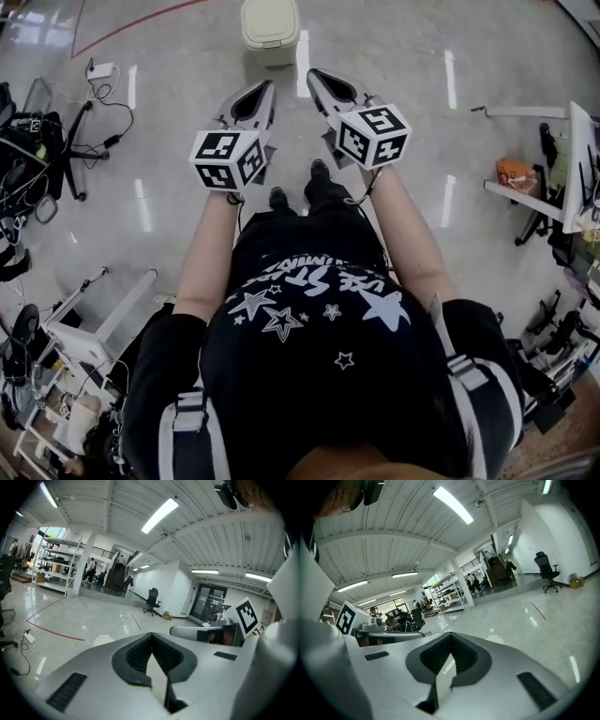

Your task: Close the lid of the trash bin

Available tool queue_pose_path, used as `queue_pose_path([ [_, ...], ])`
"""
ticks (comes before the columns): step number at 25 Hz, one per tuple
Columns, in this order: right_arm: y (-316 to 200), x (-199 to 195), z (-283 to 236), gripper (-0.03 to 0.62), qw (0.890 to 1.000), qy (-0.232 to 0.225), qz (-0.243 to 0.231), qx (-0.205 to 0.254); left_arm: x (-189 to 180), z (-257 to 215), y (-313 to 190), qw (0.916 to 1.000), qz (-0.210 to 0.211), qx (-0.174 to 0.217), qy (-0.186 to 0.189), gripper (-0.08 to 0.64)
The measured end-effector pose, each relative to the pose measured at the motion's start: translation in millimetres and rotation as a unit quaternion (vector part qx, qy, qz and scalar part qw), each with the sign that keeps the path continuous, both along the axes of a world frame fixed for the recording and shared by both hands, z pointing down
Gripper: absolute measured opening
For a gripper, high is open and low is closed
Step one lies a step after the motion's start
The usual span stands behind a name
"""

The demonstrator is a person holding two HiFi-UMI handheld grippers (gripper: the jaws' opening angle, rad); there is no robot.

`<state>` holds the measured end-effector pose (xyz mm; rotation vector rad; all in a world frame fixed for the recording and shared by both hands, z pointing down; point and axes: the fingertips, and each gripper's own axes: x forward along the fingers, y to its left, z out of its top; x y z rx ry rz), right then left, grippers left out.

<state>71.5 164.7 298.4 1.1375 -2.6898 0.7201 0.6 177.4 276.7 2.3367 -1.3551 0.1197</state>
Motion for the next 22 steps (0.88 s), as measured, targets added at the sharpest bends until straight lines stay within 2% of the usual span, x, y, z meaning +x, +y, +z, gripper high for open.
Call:
queue_pose_path([
  [9, 52.6, -33.0, -22.5, 0.000, 0.998, 0.034, 0.018, 0.041, -33.4, -16.8, 39.7, 0.9990, 0.031, 0.027, 0.018, 0.011],
  [22, 91.8, -27.0, -46.7, 0.000, 0.996, 0.048, 0.033, 0.074, -11.6, -42.3, 72.6, 0.9954, 0.070, 0.062, 0.024, 0.011],
])
